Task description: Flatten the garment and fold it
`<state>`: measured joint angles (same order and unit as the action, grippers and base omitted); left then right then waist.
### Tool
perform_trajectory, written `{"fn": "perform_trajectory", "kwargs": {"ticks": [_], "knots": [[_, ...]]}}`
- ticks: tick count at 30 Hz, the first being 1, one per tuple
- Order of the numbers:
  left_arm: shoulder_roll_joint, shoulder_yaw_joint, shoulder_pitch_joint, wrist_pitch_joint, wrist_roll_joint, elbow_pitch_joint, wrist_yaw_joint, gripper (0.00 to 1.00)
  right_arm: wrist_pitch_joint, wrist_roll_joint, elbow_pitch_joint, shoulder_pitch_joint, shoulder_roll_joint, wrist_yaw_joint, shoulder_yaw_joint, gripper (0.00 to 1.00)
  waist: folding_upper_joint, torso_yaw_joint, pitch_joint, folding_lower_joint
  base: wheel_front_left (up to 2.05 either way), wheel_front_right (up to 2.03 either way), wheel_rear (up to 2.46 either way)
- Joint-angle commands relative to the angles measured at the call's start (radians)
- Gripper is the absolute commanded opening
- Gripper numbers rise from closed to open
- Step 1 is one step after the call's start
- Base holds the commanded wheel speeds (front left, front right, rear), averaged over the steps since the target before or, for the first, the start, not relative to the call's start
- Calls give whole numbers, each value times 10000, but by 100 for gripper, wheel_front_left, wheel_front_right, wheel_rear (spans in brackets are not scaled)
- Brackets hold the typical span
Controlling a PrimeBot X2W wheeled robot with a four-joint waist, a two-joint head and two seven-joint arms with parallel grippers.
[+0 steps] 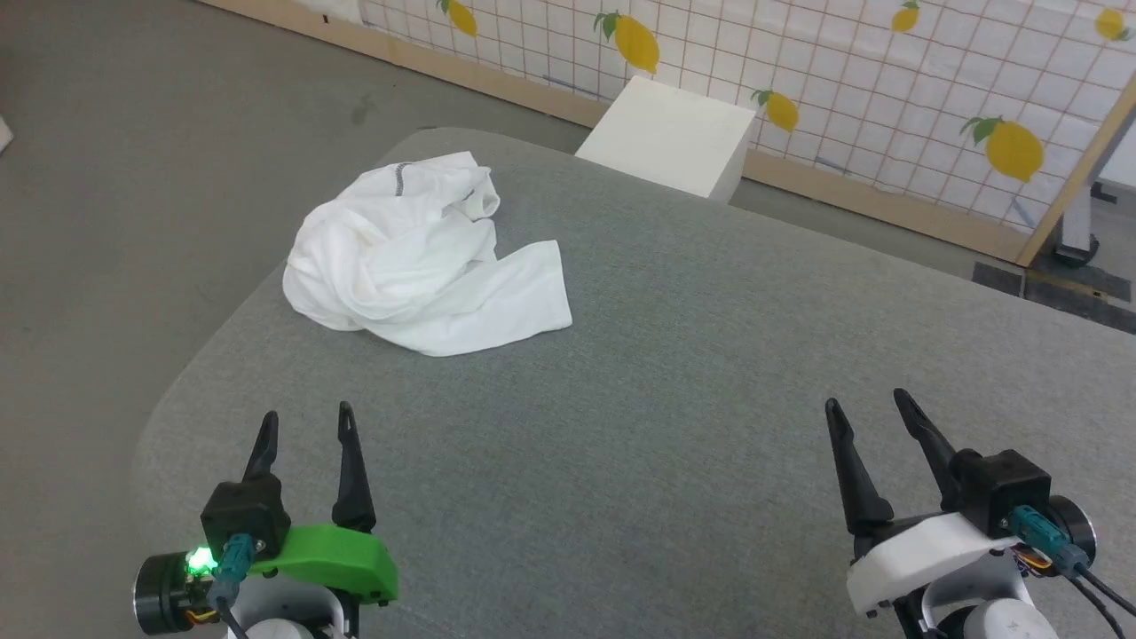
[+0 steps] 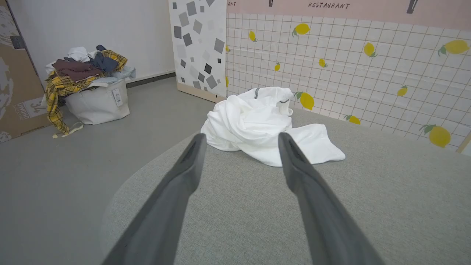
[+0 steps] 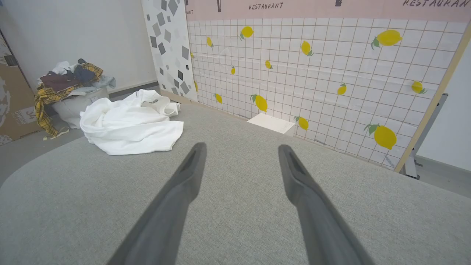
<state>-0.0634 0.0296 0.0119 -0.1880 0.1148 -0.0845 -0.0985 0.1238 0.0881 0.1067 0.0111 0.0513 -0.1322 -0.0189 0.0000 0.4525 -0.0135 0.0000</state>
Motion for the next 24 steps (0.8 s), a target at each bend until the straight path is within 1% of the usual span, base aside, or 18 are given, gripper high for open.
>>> {"fn": "perform_trajectory", "kwargs": {"ticks": [1,20,24], "knots": [[-35,-10,-147,-116,119,-40,-84,100,116,68,59,66,-8,12,15,100,0,111,16,0,0,0,0],[-5,74,-91,-503,342,-343,-247,100,350,257,241,68,-10,14,34,100,0,986,72,0,0,0,0],[15,136,10,-607,476,-480,-245,100,377,289,231,132,-10,14,20,100,0,1140,298,0,0,0,0]]}}
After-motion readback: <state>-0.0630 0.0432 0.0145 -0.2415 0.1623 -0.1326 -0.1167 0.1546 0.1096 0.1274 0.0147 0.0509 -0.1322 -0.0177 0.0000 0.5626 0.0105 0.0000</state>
